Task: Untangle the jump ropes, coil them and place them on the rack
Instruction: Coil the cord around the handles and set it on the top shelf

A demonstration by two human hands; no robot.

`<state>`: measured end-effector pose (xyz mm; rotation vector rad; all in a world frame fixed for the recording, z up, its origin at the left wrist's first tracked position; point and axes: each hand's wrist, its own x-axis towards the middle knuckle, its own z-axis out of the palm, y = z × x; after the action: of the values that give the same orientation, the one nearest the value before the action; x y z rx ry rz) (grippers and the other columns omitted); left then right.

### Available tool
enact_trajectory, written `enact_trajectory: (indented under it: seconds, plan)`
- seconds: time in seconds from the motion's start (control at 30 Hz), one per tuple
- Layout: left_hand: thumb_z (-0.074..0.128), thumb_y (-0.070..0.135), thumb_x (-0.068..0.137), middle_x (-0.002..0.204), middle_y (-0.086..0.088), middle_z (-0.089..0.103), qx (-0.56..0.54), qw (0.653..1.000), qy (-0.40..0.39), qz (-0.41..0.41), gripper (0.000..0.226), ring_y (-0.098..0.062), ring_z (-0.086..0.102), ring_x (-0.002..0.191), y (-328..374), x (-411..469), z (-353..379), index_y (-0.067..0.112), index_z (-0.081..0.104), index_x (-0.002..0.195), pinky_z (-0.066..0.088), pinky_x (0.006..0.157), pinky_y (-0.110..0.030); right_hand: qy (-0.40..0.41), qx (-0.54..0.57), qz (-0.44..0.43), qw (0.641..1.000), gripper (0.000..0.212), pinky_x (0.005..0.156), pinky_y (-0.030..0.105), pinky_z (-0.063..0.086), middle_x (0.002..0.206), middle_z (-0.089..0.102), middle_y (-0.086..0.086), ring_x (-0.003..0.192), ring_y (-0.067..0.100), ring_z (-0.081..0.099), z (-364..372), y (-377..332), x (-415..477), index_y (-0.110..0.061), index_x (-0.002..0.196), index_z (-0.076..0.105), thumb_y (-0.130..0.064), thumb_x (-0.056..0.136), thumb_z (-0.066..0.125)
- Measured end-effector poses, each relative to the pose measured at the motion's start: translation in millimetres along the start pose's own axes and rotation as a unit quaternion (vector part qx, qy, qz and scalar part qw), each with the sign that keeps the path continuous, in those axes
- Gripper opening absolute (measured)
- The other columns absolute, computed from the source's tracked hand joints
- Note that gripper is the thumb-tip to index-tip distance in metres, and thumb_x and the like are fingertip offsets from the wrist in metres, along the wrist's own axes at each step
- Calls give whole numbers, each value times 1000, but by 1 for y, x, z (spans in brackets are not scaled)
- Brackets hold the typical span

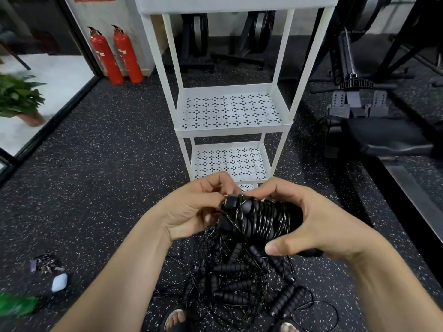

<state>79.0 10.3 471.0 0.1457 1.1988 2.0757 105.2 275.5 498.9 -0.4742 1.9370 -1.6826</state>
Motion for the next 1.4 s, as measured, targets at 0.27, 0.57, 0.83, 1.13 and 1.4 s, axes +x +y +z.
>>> enact_trajectory:
  seconds: [0.27, 0.57, 0.83, 1.13, 1.4]
  plan:
    - [73, 13, 95, 97, -9, 70, 35, 969, 183, 165, 5, -22, 59, 92, 1, 15, 18, 17, 72, 92, 50, 87, -39, 78, 176, -69, 979, 67, 84, 36, 60, 120, 71, 9, 97, 25, 68, 15, 13, 20, -20, 123, 72, -17, 59, 91]
    - [69, 22, 98, 95, -14, 65, 76, 933, 216, 277, 9, -20, 61, 87, -1, 14, 22, 13, 70, 97, 54, 84, -33, 73, 260, -87, 959, 103, 64, 34, 58, 129, 61, 21, 80, 32, 68, 32, 13, 25, -58, 156, 44, -13, 72, 84]
    - [60, 17, 103, 104, -17, 56, 150, 940, 159, 261, 7, -27, 51, 97, 2, 11, 14, 12, 61, 98, 48, 90, -39, 46, 333, -89, 938, 82, 65, 32, 57, 139, 69, 17, 75, 27, 66, 39, 18, 25, -35, 155, 57, -14, 78, 73]
    - [60, 33, 107, 115, -12, 51, 133, 955, 128, 231, 29, -29, 35, 106, 7, 4, 12, 5, 57, 105, 23, 95, -52, -18, 381, -86, 920, 86, 56, 24, 53, 126, 68, 11, 74, 21, 64, 43, 22, 31, -21, 159, 51, -25, 81, 86]
    - [61, 34, 107, 90, -9, 61, 200, 891, 279, 296, 21, -25, 49, 86, -7, 25, 25, 18, 64, 93, 43, 86, -43, 51, 455, -63, 887, 90, 59, 25, 57, 124, 75, 14, 74, 22, 64, 54, 27, 35, -26, 149, 64, -25, 65, 98]
